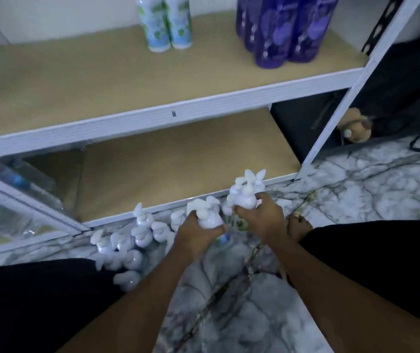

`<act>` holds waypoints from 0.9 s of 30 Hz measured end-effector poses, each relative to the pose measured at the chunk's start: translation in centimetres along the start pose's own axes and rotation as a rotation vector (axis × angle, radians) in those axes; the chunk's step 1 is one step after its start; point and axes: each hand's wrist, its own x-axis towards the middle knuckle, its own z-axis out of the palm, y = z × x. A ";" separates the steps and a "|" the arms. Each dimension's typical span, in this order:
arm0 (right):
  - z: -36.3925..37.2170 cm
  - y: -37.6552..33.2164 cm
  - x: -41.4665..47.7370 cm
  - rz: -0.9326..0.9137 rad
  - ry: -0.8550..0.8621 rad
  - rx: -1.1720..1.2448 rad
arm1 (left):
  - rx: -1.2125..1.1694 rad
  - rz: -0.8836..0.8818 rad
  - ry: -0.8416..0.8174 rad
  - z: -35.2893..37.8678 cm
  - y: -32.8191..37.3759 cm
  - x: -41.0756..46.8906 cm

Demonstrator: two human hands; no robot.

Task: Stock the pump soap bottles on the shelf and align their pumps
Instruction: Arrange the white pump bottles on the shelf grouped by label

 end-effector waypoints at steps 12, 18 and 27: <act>-6.6 -20.0 -4.9 -0.143 -0.320 0.431 | -0.398 0.271 0.157 -16.8 14.8 -6.6; -5.7 -24.5 -6.1 -0.105 -0.489 0.689 | -0.676 0.302 0.146 -19.3 16.8 -9.6; -4.0 -23.4 -6.8 0.048 -0.676 0.896 | -0.862 0.089 -0.052 -18.6 14.6 -10.4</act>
